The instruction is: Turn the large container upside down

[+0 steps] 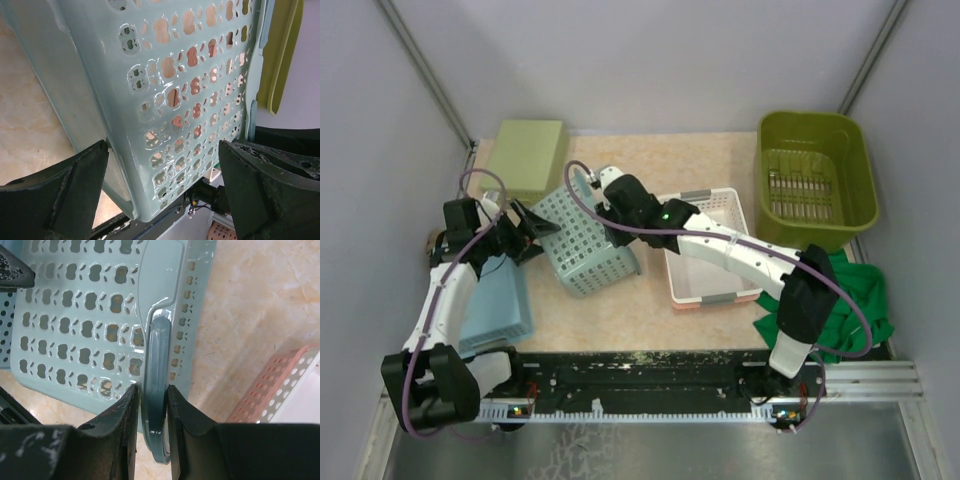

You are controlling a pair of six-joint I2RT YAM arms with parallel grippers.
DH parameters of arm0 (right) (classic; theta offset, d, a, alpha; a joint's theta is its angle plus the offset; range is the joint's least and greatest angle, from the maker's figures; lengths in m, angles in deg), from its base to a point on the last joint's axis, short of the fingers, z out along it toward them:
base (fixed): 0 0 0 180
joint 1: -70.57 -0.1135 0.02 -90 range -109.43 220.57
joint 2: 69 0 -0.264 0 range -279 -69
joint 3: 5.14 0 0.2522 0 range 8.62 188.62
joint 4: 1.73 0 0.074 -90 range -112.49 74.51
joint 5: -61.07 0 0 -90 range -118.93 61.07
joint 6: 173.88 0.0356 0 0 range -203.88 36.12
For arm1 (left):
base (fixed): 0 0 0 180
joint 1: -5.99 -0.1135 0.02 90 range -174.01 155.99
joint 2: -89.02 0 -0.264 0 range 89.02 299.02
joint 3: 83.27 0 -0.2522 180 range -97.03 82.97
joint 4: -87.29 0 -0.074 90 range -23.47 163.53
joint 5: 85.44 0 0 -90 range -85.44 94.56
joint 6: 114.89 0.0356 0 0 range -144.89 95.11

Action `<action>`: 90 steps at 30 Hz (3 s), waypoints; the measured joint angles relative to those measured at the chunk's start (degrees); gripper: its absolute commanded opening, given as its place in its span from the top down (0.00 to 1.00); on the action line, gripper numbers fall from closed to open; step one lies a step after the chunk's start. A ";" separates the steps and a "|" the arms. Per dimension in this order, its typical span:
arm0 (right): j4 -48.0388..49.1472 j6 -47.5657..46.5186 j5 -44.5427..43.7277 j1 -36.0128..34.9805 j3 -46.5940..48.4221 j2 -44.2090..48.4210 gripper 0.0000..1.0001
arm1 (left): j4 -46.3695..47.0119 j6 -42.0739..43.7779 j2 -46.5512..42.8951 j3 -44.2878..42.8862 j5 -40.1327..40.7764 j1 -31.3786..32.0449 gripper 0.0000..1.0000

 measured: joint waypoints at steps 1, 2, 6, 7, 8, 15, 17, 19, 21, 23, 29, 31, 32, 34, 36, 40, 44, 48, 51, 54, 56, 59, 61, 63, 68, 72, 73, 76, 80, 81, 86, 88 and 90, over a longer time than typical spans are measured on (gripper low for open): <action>0.02 0.15 -0.04 0.00 -0.02 0.00 0.91 | 0.31 -0.02 0.37 -0.02 -0.46 -0.02 0.07; 0.24 0.70 -0.02 0.09 -0.11 0.04 0.93 | 0.50 -0.07 0.72 -0.13 -0.87 -0.09 0.06; 3.48 4.52 2.40 2.19 -3.15 1.66 1.00 | 0.59 -0.42 1.84 -2.51 -3.17 -0.22 0.07; 4.61 6.01 3.54 3.26 -4.44 2.54 1.00 | 0.76 -0.52 1.90 -3.58 -3.91 -0.20 0.07; 6.03 7.89 5.31 4.66 -6.14 3.58 1.00 | 1.16 -0.94 1.90 -4.52 -4.92 -0.20 0.07; 20.85 21.49 18.51 12.92 -18.23 7.89 1.00 | 8.00 -5.07 1.95 -9.60 -11.58 0.98 0.07; 25.16 25.14 21.14 13.94 -21.18 8.41 1.00 | 9.09 -5.79 2.25 -10.23 -12.41 1.64 0.06; 29.57 28.85 22.95 14.73 -23.69 8.61 1.00 | 9.99 -6.29 2.91 -10.75 -12.85 2.12 0.06; 33.18 32.50 24.11 15.10 -25.68 8.63 1.00 | 10.36 -6.62 3.52 -11.13 -12.96 2.47 0.06; 37.51 36.83 25.53 15.41 -28.04 8.55 1.00 | 10.95 -7.23 4.07 -11.28 -12.94 2.75 0.06; 53.11 49.46 30.56 16.72 -34.03 5.86 1.00 | 11.78 -8.17 5.20 -12.13 -13.00 3.43 0.06; 55.01 51.34 30.93 16.74 -34.40 5.25 1.00 | 11.69 -8.04 5.35 -13.07 -12.98 3.45 0.06; 55.54 52.02 30.88 16.74 -34.60 5.18 1.00 | 11.61 -7.78 5.44 -13.75 -12.94 3.45 0.06; 55.98 52.68 30.53 16.83 -34.95 5.29 1.00 | 11.23 -7.37 5.55 -15.04 -12.76 3.45 0.06; 56.98 53.31 30.45 17.22 -35.98 5.84 1.00 | 10.91 -6.78 5.60 -16.09 -12.50 3.45 0.06; 63.25 55.58 33.33 19.69 -39.65 6.14 1.00 | 10.91 -6.21 5.92 -16.35 -12.39 3.45 0.06; 70.20 58.18 37.75 23.37 -43.30 5.73 1.00 | 10.71 -6.14 6.84 -16.35 -12.33 3.45 0.05; 76.70 61.22 40.57 25.22 -45.46 3.96 1.00 | 10.45 -5.97 6.91 -16.35 -12.28 3.45 0.05; 81.44 63.65 41.86 25.97 -46.36 2.25 1.00 | 10.40 -5.97 6.91 -16.35 -12.28 3.45 0.05; 84.74 65.46 42.56 26.56 -47.32 1.29 1.00 | 10.38 -5.95 6.91 -16.35 -12.22 3.45 0.05; 86.44 66.20 42.80 26.88 -47.76 0.76 1.00 | 10.32 -5.95 6.91 -16.35 -12.17 3.45 0.05; 88.98 67.47 43.19 27.80 -49.16 0.24 1.00 | 10.23 -5.95 6.91 -16.35 -12.11 3.45 0.05; 90.51 68.00 43.36 29.03 -50.53 0.22 1.00 | 10.12 -5.95 6.91 -16.35 -12.09 3.45 0.05; 91.25 68.04 43.41 30.40 -51.89 0.22 1.00 | 10.08 -5.95 6.95 -16.35 -12.07 3.45 0.05; 88.46 65.83 43.32 31.71 -52.09 0.50 1.00 | 9.99 -5.92 7.34 -16.35 -11.80 3.45 0.05; 84.37 63.58 43.32 31.69 -50.53 1.22 1.00 | 9.55 -5.64 7.56 -16.35 -11.43 3.45 0.05; 83.52 63.21 43.19 31.69 -50.07 1.33 1.00 | 9.42 -5.53 7.58 -16.35 -11.39 3.45 0.05; 81.02 62.45 42.36 31.69 -49.07 1.64 1.00 | 9.14 -5.11 7.63 -16.35 -11.19 3.45 0.05; 77.37 61.42 40.44 31.69 -47.34 1.68 1.00 | 9.01 -4.92 7.80 -16.35 -10.97 3.45 0.05; 76.24 61.09 39.85 31.67 -46.69 1.68 1.00 | 8.96 -4.92 7.91 -16.35 -10.91 3.45 0.04; 72.11 60.19 36.65 30.99 -42.62 1.07 1.00 | 8.72 -4.92 8.35 -16.33 -10.62 3.50 0.05; 70.64 60.00 35.08 30.40 -40.17 -0.17 1.00 | 8.59 -4.92 8.35 -16.33 -10.58 3.54 0.05; 69.75 60.02 33.83 29.79 -37.42 -2.10 1.00 | 8.44 -4.92 8.35 -16.33 -10.54 3.58 0.05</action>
